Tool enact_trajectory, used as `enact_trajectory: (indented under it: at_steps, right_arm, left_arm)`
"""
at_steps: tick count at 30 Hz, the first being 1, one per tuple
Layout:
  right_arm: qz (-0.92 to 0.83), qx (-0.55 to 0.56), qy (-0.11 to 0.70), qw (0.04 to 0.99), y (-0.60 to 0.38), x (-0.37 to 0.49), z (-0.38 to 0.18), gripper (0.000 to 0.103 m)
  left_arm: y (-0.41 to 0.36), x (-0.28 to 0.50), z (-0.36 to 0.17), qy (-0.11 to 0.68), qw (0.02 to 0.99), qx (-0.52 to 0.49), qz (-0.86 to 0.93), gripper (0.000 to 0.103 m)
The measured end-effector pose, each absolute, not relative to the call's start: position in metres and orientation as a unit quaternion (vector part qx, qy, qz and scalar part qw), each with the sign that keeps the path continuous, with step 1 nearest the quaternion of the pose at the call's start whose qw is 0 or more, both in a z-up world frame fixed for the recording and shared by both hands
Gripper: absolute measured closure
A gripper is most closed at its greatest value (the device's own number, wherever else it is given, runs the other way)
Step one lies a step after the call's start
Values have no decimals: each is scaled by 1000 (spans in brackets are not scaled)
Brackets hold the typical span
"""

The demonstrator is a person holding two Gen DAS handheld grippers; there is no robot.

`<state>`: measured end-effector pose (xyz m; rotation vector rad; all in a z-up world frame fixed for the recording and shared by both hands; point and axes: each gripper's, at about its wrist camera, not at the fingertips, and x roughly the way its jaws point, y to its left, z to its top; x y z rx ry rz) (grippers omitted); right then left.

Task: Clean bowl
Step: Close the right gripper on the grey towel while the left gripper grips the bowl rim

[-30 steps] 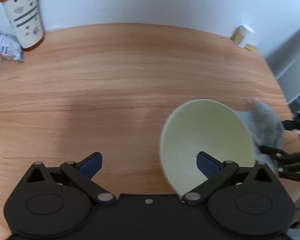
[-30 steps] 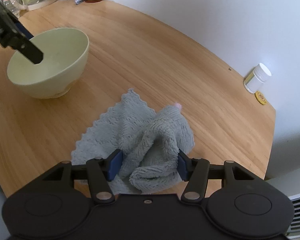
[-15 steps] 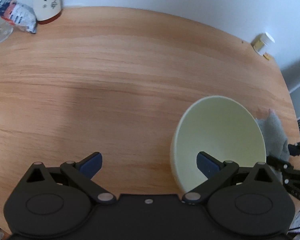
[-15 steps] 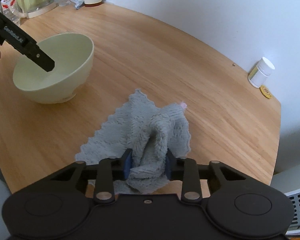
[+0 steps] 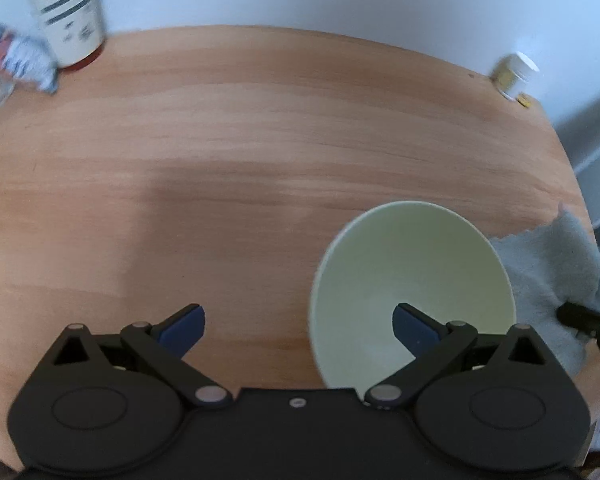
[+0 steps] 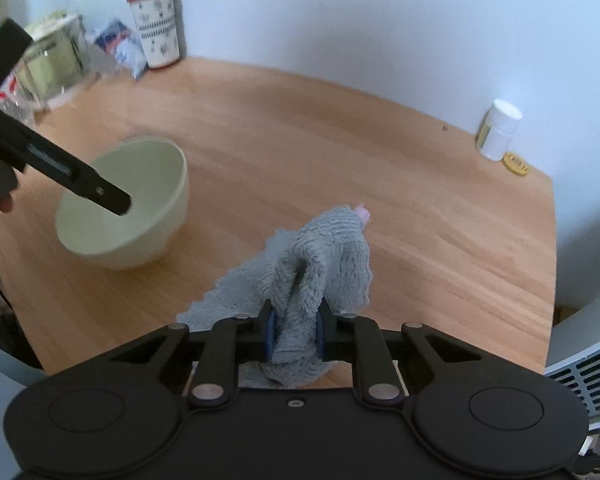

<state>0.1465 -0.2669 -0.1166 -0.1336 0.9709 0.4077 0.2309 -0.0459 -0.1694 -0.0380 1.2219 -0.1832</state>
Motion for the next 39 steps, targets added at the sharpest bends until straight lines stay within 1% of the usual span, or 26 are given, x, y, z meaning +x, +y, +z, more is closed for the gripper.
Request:
enact_trajectory:
  at_steps: [1, 2, 3, 7, 10, 11, 12, 13, 14, 16, 17, 18, 20, 25, 27, 29, 33, 34, 38, 39]
  right_arm:
    - [197, -63, 462, 862, -267, 146, -116, 82]
    - [200, -63, 462, 862, -267, 145, -116, 82]
    - [204, -58, 464, 860, -267, 145, -115, 82]
    - [204, -41, 469, 858, -271, 147, -113, 82]
    - [202, -30, 473, 857, -272, 147, -112, 82]
    - [203, -31, 474, 856, -272, 145, -112, 82]
    - [204, -32, 475, 856, -272, 143, -111, 81]
    - [204, -34, 475, 855, -272, 141, -110, 81]
    - [205, -35, 476, 854, -272, 139, -110, 81]
    - [204, -10, 479, 854, -274, 140, -109, 81]
    - [202, -10, 478, 855, -274, 140, -108, 81]
    - [200, -12, 478, 855, -274, 140, -108, 81]
    - [201, -20, 480, 854, -272, 140, -109, 81]
    - [200, -28, 486, 850, -269, 140, -110, 81]
    - [196, -28, 490, 849, -268, 140, -111, 81]
    - [193, -26, 495, 847, -268, 139, -112, 81]
    - [193, -32, 498, 845, -266, 138, -112, 81]
    - [190, -34, 499, 845, -265, 138, -112, 81]
    - [189, -40, 498, 845, -261, 138, -111, 81]
    - [189, -40, 498, 845, -260, 138, -110, 81]
  left_arm:
    - [-48, 231, -170, 574, 814, -15, -92, 9]
    - [-50, 233, -171, 577, 811, -11, -96, 17]
    - [-53, 235, -173, 585, 805, -5, -98, 21]
    - [-58, 240, -179, 605, 790, -3, -97, 23]
    - [-57, 241, -178, 602, 791, -18, -106, 28]
    - [-57, 243, -180, 605, 788, -23, -111, 34]
    - [-58, 244, -181, 608, 785, -27, -117, 38]
    - [-58, 245, -182, 609, 783, -29, -123, 39]
    - [-58, 246, -181, 608, 783, -26, -130, 45]
    - [-58, 247, -181, 606, 783, -21, -134, 48]
    - [-58, 246, -180, 604, 785, -23, -135, 52]
    - [-57, 246, -180, 602, 786, -26, -135, 62]
    - [-56, 247, -180, 602, 786, -32, -136, 68]
    - [-52, 246, -180, 601, 786, -40, -139, 73]
    - [-48, 247, -179, 604, 783, -54, -138, 80]
    - [-44, 248, -179, 606, 780, -73, -137, 84]
    - [-44, 242, -176, 606, 780, -65, -142, 84]
    - [-41, 240, -176, 608, 778, -76, -140, 85]
    - [-28, 236, -176, 609, 771, -127, -135, 93]
    - [-29, 237, -176, 608, 771, -128, -136, 93]
